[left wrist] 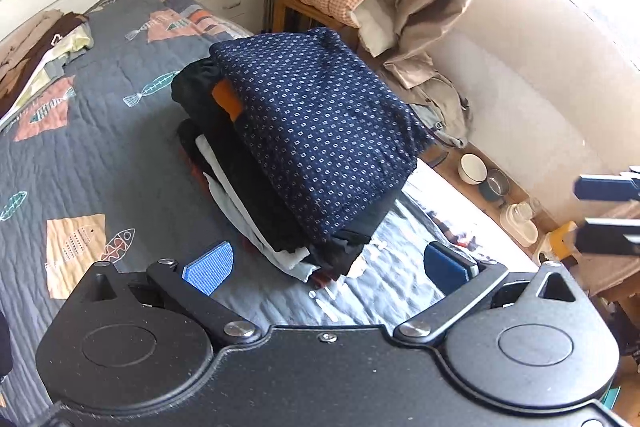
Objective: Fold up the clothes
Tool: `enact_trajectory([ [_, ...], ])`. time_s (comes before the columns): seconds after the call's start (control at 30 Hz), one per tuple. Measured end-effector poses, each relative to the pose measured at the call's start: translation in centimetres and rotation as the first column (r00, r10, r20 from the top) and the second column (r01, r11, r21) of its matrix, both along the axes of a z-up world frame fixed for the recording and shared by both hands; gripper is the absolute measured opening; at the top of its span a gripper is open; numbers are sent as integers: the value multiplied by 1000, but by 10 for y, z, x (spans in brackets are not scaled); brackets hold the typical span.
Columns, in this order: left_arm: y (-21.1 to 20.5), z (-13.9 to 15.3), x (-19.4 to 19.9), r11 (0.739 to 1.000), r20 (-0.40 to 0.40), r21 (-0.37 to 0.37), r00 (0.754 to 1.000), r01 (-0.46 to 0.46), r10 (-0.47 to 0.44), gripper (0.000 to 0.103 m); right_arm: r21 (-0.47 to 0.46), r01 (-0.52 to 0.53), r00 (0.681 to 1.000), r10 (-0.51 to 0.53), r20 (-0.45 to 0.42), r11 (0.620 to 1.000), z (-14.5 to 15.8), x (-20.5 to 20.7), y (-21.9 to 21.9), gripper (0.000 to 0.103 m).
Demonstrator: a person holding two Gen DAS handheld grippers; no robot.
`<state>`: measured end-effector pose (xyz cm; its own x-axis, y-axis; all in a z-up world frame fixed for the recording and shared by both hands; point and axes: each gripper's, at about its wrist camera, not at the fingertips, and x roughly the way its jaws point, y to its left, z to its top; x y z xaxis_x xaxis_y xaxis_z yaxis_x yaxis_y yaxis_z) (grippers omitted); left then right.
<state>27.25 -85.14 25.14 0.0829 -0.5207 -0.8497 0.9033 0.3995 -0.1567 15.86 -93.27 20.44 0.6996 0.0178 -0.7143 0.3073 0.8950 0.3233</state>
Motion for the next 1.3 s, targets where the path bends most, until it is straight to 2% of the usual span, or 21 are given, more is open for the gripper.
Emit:
enact_trajectory([
  [0.5, 15, 33, -21, 998, 124, -53, 992, 32, -26, 103, -12, 8, 1000, -8, 11, 1000, 7, -10, 4, 79],
  [0.77, 10, 41, -23, 998, 119, -63, 993, 19, -11, 103, -33, 34, 999, -33, 18, 999, 16, -8, -6, 79],
  [1.3, 8, 37, -19, 999, 110, -37, 994, -16, 20, 103, -58, 22, 1000, -22, 15, 998, 19, 1, -11, 79],
])
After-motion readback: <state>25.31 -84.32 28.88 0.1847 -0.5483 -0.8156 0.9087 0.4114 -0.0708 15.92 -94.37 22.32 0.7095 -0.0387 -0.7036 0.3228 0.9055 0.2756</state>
